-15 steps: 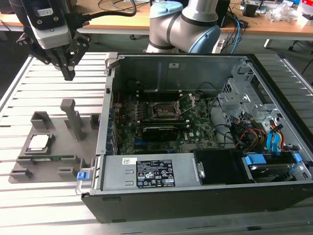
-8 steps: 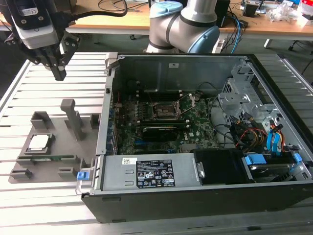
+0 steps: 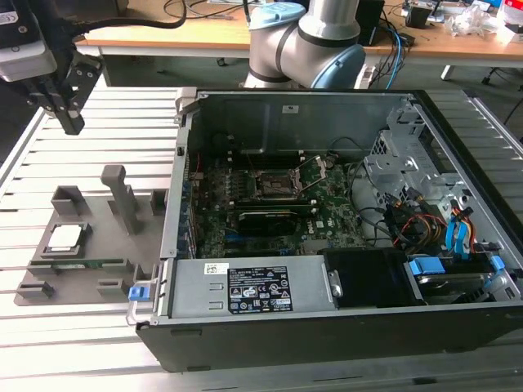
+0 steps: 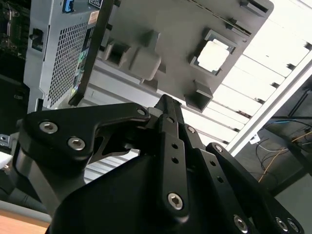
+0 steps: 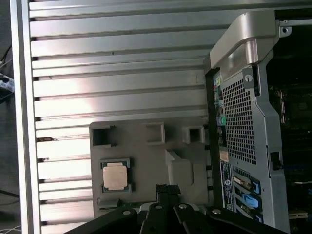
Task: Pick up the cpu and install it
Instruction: 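Reach for the cpu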
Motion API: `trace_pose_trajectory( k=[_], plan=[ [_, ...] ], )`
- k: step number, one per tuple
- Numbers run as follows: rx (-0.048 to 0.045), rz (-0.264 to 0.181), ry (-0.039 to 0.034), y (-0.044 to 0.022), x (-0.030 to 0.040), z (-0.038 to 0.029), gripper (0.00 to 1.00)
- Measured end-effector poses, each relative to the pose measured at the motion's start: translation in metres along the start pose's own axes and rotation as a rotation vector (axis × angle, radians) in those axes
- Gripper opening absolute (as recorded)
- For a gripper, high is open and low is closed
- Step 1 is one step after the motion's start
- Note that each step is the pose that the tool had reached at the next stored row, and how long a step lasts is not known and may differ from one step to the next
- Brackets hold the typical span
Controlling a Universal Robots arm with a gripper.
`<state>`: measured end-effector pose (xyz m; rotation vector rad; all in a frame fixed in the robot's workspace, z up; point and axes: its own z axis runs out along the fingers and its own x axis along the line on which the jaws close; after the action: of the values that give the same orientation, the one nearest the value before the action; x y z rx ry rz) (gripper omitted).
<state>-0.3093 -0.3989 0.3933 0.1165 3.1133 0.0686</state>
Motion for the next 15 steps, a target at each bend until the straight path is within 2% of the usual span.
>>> trace_pose_trajectory(
  k=[10,13,15],
  plan=[
    [0.0000,0.000,0.0000,-0.0018,0.0247,-0.0007,0.11],
    [0.0000,0.000,-0.0001,-0.0025,0.0332,-0.0009,0.11],
    [0.0000,0.000,-0.0001,-0.0031,0.0418,-0.0011,0.11]
  ],
)
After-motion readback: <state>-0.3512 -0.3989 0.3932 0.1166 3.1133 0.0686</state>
